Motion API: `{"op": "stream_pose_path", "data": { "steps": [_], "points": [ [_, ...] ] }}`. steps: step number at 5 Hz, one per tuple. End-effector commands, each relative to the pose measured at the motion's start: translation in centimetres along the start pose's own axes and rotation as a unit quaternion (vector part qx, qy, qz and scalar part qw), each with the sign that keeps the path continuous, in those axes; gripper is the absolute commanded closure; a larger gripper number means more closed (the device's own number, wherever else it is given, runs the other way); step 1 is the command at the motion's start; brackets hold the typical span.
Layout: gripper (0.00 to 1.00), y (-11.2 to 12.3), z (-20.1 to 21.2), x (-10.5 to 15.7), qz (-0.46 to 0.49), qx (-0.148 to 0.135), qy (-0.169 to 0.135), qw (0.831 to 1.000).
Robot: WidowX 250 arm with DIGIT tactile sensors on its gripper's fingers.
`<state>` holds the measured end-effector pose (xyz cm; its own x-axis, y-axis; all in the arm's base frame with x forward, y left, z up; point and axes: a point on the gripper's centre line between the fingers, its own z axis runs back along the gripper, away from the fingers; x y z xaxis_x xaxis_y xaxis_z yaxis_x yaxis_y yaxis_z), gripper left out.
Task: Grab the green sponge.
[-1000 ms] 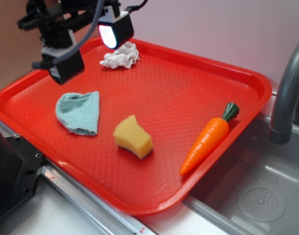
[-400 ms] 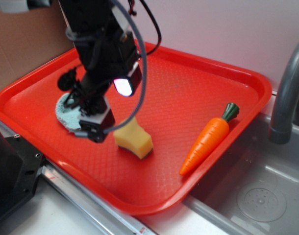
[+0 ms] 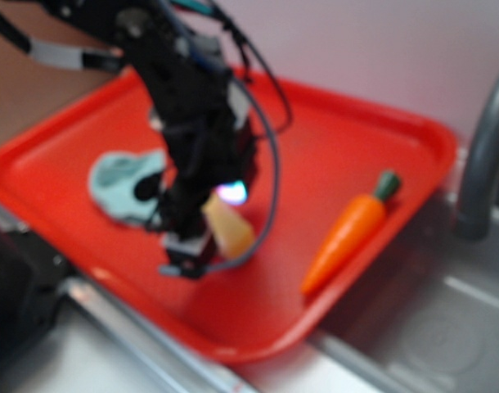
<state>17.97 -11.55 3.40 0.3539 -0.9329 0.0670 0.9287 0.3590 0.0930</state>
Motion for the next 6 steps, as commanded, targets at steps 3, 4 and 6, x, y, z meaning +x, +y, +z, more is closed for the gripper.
{"op": "stream_pose_path", "data": {
  "steps": [3,4,6],
  "points": [
    [1.0,0.5,-0.3,0.0,-0.003,-0.011,0.002,1.0],
    [1.0,2.1,3.4,-0.3,0.118,-0.017,0.056,0.991],
    [1.0,3.7,11.6,-0.8,0.36,-0.059,0.046,0.93]
  ]
}}
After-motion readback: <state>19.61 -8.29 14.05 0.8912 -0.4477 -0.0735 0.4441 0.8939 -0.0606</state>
